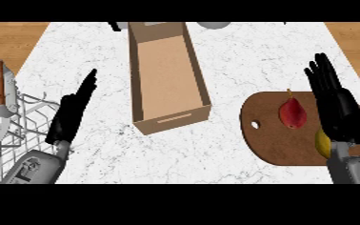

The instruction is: Pick the pear from the cutting board and place it in the cardboard box

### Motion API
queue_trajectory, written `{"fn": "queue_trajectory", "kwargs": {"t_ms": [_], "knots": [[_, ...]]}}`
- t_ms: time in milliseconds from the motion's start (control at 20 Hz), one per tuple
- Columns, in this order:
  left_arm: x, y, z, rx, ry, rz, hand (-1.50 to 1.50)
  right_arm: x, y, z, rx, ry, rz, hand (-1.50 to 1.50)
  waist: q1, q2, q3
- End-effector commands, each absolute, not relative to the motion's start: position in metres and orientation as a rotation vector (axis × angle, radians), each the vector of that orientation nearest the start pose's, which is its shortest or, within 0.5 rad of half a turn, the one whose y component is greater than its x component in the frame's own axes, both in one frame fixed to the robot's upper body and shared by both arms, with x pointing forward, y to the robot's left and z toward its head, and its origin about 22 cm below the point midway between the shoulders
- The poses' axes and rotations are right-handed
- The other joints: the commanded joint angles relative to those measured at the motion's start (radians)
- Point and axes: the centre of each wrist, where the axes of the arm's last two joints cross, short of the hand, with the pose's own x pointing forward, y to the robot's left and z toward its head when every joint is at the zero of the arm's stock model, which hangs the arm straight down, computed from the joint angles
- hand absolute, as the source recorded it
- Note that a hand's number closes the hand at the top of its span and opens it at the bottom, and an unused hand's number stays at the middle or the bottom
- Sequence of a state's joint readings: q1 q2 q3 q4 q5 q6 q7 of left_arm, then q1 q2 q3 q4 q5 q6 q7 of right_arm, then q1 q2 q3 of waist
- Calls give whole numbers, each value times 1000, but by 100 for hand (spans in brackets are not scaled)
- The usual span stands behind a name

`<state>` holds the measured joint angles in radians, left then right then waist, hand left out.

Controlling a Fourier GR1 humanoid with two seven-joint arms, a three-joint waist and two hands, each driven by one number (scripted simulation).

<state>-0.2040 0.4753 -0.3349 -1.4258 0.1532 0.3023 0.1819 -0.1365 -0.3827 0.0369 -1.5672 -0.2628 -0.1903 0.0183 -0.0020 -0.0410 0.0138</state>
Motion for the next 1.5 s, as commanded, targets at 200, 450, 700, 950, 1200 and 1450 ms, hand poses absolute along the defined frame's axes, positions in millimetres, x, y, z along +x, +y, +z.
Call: {"fn": "queue_trajectory", "kwargs": {"t_ms": [200,450,700,950,1200,1450], "knots": [[258,277,21,391,-1480,-259,0,327,-339,126,-353,-1948,-204,-150,35,44,-13],[252,273,17,353,-1455,-238,0,314,-360,69,-890,-1598,-403,-150,48,49,-14],[251,292,15,361,-1442,-216,0,309,-364,37,-854,-1719,-363,-150,10,43,-13],[244,277,12,377,-1438,-202,0,290,-398,71,-962,-1463,102,-150,1,39,-17],[249,283,19,391,-1451,-209,0,291,-403,103,-935,-1205,397,-150,-1,38,-19],[250,284,15,386,-1439,-195,0,293,-382,111,-811,-943,628,-150,3,40,-18]]}}
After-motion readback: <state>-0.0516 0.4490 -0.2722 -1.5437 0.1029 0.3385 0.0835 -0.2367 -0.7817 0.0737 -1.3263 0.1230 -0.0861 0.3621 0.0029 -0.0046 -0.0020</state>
